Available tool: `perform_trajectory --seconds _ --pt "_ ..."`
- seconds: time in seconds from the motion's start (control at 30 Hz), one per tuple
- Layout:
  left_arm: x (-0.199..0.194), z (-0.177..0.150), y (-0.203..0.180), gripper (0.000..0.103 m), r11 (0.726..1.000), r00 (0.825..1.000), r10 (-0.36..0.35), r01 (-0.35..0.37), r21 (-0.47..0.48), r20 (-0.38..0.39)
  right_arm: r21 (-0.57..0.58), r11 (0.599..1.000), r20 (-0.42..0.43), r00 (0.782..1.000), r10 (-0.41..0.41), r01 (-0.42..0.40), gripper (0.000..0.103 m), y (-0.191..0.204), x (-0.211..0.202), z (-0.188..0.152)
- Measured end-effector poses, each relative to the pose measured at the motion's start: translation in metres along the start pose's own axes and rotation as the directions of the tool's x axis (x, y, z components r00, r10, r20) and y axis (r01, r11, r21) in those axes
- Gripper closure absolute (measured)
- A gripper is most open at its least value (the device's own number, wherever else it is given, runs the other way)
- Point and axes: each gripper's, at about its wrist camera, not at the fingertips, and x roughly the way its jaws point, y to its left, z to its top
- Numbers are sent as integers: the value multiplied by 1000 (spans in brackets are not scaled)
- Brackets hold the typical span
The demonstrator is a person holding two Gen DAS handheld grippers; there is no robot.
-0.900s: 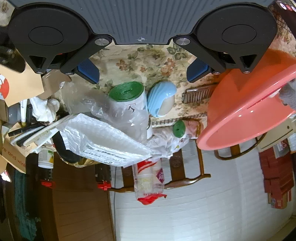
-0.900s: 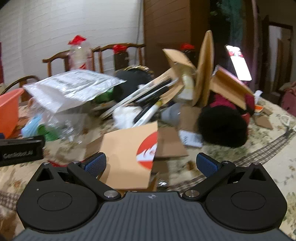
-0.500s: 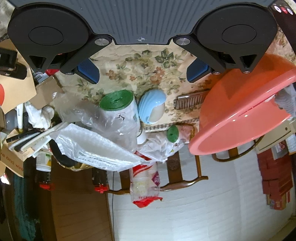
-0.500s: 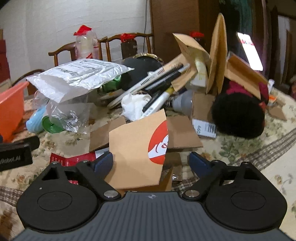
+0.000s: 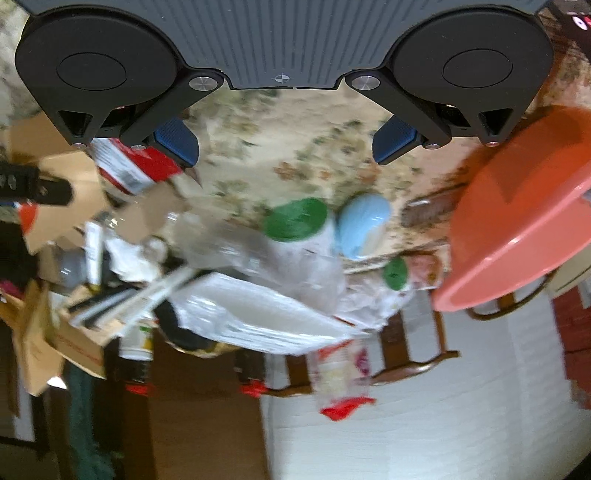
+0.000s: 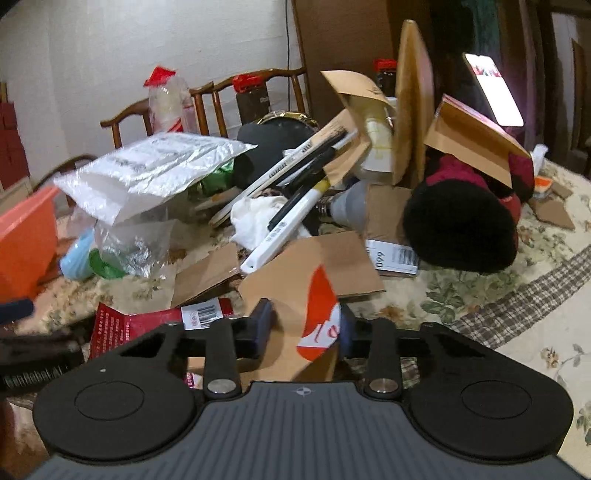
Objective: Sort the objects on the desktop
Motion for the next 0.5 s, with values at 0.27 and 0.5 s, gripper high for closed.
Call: perform_trajectory --seconds 0.27,0.5 --pt "-5 0 -19 0 995 995 -95 96 8 -41 42 999 -16 999 31 -30 61 -13 -3 -1" --pt "-1 -2 -36 0 992 991 -116 119 51 -66 28 999 -11 999 37 -37 60 -15 -8 -1"
